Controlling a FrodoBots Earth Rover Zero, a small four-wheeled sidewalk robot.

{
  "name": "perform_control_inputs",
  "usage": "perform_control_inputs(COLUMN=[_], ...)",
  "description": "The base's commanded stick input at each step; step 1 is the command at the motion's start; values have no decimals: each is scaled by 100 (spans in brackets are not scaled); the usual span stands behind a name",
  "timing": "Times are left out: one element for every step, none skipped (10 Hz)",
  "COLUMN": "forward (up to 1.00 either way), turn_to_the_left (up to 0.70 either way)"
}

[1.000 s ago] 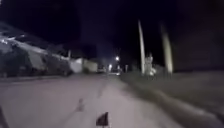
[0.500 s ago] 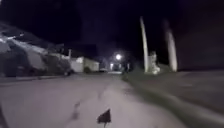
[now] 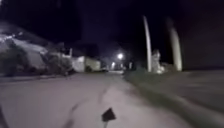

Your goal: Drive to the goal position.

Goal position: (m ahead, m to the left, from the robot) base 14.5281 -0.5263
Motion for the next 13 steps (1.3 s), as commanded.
perform_control_inputs(forward=[70, 70, 70, 70, 70, 70, 70, 70, 70, 70, 70, 70, 70], turn_to_the_left=[-34, -15, 0, 0, 0, 0, 0, 0, 0, 0, 0, 0, 0])
